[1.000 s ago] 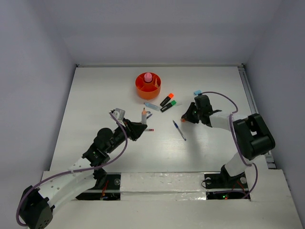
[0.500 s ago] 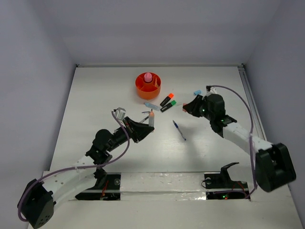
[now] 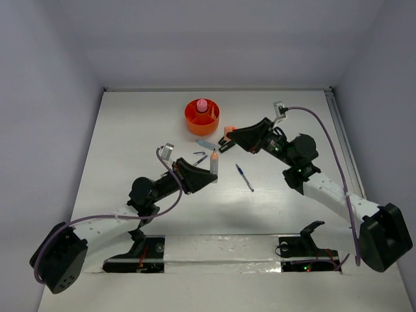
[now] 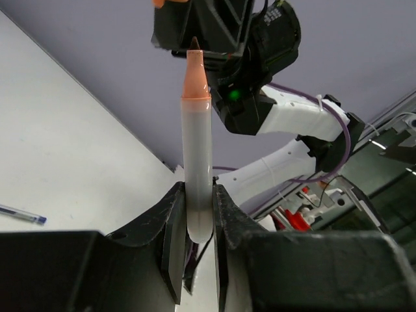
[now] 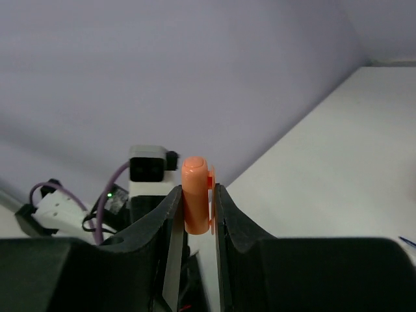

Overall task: Sort the stationery into containers
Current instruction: Close the pen cap on the pen.

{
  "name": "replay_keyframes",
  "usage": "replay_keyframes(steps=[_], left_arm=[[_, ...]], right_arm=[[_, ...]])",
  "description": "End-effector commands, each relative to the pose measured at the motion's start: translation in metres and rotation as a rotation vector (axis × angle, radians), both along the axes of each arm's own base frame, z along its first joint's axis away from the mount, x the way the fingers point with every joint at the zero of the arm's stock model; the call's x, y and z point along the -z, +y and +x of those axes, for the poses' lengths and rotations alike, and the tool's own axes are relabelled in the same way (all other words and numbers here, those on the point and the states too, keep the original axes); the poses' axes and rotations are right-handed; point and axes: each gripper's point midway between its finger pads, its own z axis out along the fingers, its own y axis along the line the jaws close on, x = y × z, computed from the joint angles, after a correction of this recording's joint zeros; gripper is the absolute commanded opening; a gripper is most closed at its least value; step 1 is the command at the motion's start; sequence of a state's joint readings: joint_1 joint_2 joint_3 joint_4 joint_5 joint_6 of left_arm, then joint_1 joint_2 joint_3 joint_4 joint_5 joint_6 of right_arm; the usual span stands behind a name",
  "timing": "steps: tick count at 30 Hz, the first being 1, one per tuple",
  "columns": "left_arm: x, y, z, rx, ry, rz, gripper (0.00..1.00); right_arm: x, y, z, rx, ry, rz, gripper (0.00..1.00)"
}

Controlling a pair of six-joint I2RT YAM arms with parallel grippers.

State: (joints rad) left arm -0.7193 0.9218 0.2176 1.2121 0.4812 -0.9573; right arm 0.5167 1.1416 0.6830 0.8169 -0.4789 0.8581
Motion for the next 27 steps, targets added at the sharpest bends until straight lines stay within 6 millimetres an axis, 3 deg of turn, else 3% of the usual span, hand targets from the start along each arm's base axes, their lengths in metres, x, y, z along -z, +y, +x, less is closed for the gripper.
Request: replay_keyframes(steps=[1, 6, 12, 18, 27], left_arm=[[-0.051, 0.006, -0.027, 0.092, -0.128, -0.167, 0.0], [-0.05, 0.001, -0.024, 0.059, -0.133, -0.144, 0.0], [-0.058, 0.003, -0.02, 0.016, -0.167, -0.124, 0.0], [-0.06, 0.002, -0.015, -0.017, -0.188, -0.092, 0.0], [-0.06, 0.001, -0.015, -0.014, -0.184, -0.092, 0.0]], right_arm=[[-0.064, 0.013, -0.033, -0.116, -0.189, 0.14, 0.02], [-0.067, 0.025, -0.04, -0.153, -0.198, 0.156, 0.01], [-0.053, 0.036, -0.046, -0.192, -0.165, 0.138, 0.01], [-0.046, 0.036, -0.049, -0.207, -0.152, 0.131, 0.0], [-0.059, 0.032, -0.053, -0.216, -0.159, 0.172, 0.0]])
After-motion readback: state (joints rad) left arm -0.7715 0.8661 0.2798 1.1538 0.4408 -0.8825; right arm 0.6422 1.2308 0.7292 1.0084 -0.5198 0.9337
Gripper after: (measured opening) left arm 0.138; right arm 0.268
